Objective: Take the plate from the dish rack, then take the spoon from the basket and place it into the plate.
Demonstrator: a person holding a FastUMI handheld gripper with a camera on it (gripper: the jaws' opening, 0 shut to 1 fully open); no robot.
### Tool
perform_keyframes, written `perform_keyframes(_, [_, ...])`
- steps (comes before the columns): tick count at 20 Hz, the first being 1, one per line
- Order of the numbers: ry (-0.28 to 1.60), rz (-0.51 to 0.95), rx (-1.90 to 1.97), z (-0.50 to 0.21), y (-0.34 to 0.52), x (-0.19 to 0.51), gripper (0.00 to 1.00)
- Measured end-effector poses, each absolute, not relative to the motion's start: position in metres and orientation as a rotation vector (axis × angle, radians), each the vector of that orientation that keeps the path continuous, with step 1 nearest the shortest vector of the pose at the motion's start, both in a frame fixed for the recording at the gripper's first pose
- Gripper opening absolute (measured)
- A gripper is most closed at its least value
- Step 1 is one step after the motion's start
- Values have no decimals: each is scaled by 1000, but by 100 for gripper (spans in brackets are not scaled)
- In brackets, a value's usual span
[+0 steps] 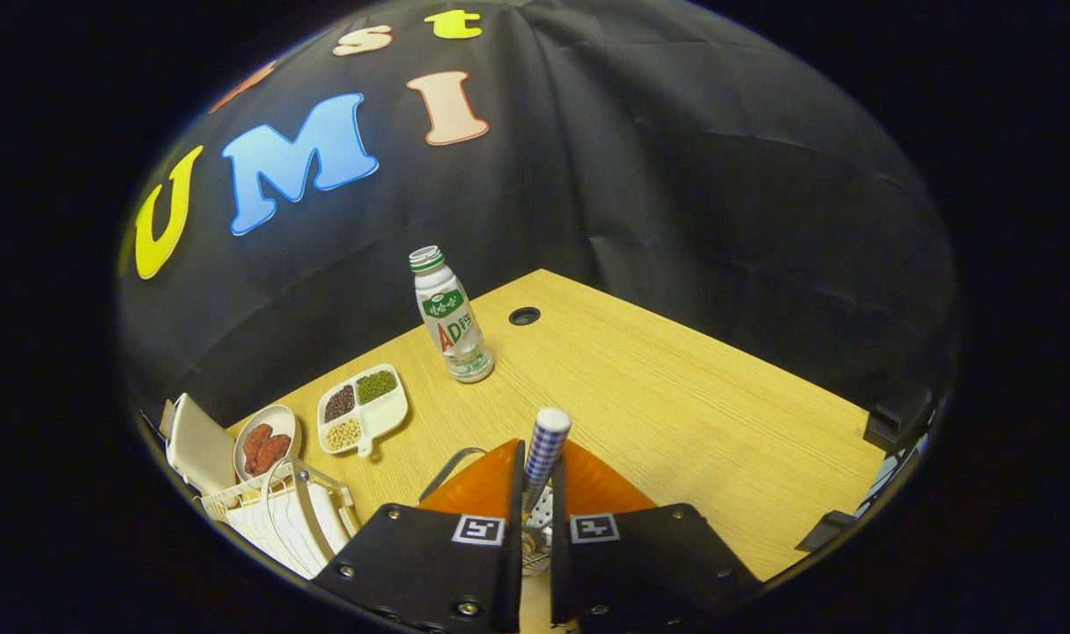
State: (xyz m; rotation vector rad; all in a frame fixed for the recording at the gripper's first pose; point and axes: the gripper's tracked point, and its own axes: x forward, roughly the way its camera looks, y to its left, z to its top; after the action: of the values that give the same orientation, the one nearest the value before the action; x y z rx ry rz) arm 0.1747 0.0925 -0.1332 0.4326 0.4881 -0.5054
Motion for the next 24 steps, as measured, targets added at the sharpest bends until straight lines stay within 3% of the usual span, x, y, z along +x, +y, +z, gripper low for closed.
perform_keyframes(15, [430, -479, 569, -142, 61, 189, 20])
perform_keyframes(17, [422, -485, 560, -139, 59, 188, 10])
perform_keyframes(19, [392, -443, 573, -130, 64, 189, 9])
perform_keyframes(20, [373, -435, 561, -124, 64, 194, 2])
perform_keyframes(24, [306, -424, 508, -98, 59, 191, 2])
